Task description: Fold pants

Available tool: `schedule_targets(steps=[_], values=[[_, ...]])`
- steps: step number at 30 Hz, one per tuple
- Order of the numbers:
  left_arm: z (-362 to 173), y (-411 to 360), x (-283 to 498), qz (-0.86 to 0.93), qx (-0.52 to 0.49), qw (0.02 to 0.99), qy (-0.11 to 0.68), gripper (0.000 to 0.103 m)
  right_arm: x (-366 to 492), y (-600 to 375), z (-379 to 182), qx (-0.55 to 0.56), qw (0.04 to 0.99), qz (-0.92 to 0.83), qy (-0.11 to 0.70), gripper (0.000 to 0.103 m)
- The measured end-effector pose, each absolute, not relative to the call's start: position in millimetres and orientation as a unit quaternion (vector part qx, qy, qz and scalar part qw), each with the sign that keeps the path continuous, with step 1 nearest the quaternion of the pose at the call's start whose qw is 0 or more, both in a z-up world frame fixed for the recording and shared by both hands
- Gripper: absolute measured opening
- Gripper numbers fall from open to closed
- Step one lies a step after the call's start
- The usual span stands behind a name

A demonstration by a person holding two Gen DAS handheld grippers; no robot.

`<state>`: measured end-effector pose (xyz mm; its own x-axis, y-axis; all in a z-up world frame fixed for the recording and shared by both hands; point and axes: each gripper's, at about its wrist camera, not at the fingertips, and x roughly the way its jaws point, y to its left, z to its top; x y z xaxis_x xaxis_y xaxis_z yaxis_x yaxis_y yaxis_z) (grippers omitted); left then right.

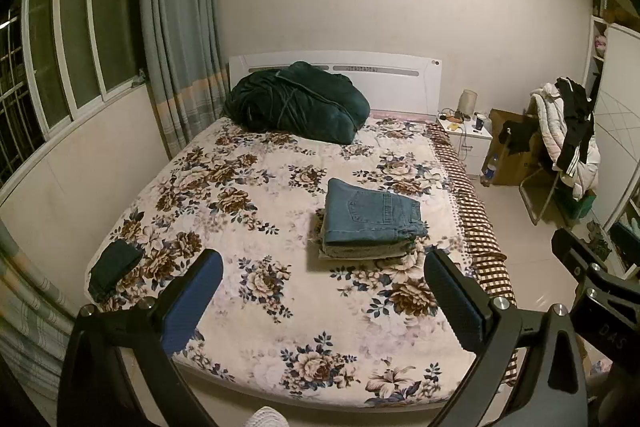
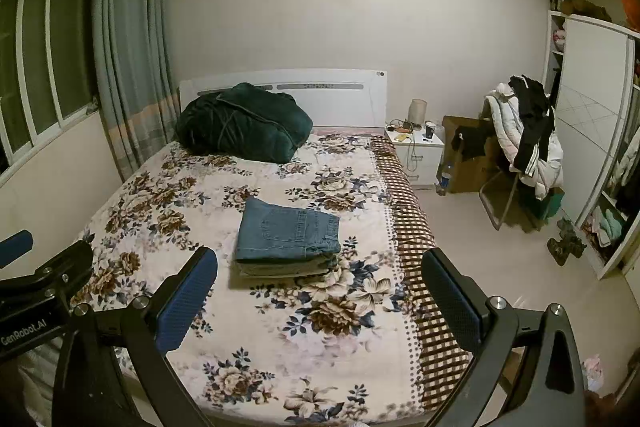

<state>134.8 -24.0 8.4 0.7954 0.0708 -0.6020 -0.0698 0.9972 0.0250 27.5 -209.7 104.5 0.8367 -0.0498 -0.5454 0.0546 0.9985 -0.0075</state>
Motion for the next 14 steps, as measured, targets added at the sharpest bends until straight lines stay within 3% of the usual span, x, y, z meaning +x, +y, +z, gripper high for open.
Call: schedule_targets(steps=[14], values=[[9.1, -24.2, 132.7, 0.036, 0.004, 0.948, 0.318, 0.103, 19.5, -204.9, 100.3, 0.007, 0.957, -0.028, 0.289, 0.103]])
